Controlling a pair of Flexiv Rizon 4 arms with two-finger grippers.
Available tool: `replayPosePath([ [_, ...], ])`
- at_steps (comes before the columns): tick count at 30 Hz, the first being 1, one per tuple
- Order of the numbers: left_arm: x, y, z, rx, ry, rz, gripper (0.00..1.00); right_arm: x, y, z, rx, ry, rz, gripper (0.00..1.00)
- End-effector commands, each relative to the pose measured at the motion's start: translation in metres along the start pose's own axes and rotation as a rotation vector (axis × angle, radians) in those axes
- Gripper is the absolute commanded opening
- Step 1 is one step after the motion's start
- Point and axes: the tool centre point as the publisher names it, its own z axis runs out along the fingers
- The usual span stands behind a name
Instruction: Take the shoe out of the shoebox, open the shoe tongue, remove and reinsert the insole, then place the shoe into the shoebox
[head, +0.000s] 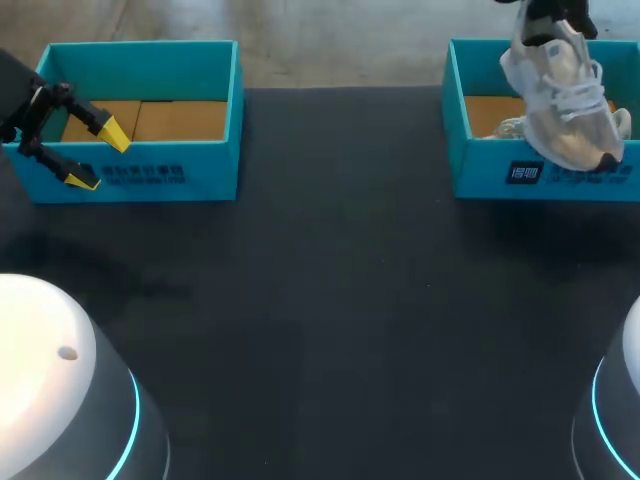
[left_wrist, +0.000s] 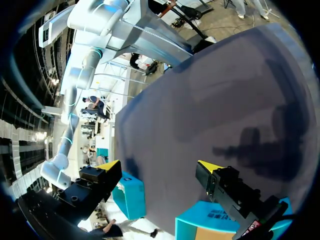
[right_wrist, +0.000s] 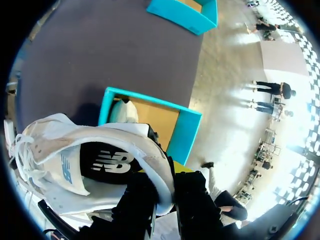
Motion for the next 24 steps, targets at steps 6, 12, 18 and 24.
replayPosePath([
  [6,0.0,-0.001,0.0,-0.001,0.002,0.0,1.0,-0.01,-0.007,0.017,-0.022,0.012,-0.002,0.0],
  [12,0.0,-0.001,0.0,-0.001,0.002,0.0,1.0,-0.01,-0.007,0.017,-0.022,0.012,-0.002,0.0],
  [18,0.0,-0.001,0.0,-0.001,0.002,0.0,1.0,-0.011,-0.013,0.02,-0.002,0.011,0.007,0.0],
  [24,0.0,-0.001,0.0,-0.001,0.002,0.0,1.0,-0.026,-0.056,0.029,0.015,-0.007,0.034,0.0],
])
